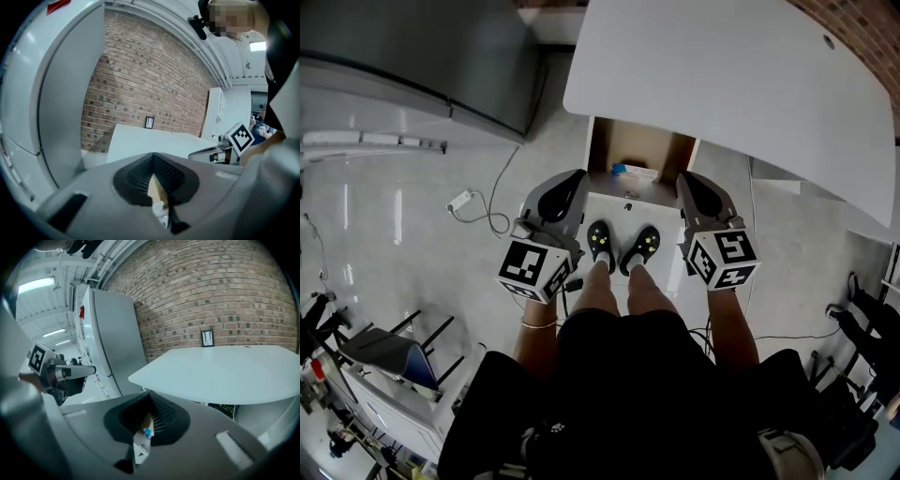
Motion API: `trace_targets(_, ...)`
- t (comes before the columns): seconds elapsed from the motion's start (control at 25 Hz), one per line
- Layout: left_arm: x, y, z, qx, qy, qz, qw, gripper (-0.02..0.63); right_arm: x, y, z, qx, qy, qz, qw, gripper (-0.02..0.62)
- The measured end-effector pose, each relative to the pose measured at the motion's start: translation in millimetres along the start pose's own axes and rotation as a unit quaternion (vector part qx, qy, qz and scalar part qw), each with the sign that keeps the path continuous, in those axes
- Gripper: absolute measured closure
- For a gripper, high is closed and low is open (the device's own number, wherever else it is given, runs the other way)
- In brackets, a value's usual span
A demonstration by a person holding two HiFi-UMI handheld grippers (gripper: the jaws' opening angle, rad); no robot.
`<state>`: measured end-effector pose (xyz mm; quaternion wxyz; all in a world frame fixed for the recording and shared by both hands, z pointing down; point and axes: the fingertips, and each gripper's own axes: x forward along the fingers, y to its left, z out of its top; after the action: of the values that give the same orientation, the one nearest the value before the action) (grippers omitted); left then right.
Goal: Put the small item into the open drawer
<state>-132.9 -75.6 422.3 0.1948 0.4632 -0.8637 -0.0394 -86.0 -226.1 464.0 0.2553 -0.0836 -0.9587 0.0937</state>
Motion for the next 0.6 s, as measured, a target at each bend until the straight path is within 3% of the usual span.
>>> trace_targets(0.6, -11, -25, 41, 0.025, -0.017, -0.022, 0.9993, 0.615, -35, 11, 42, 0.003, -0.036, -0.005, 0.999, 0.584)
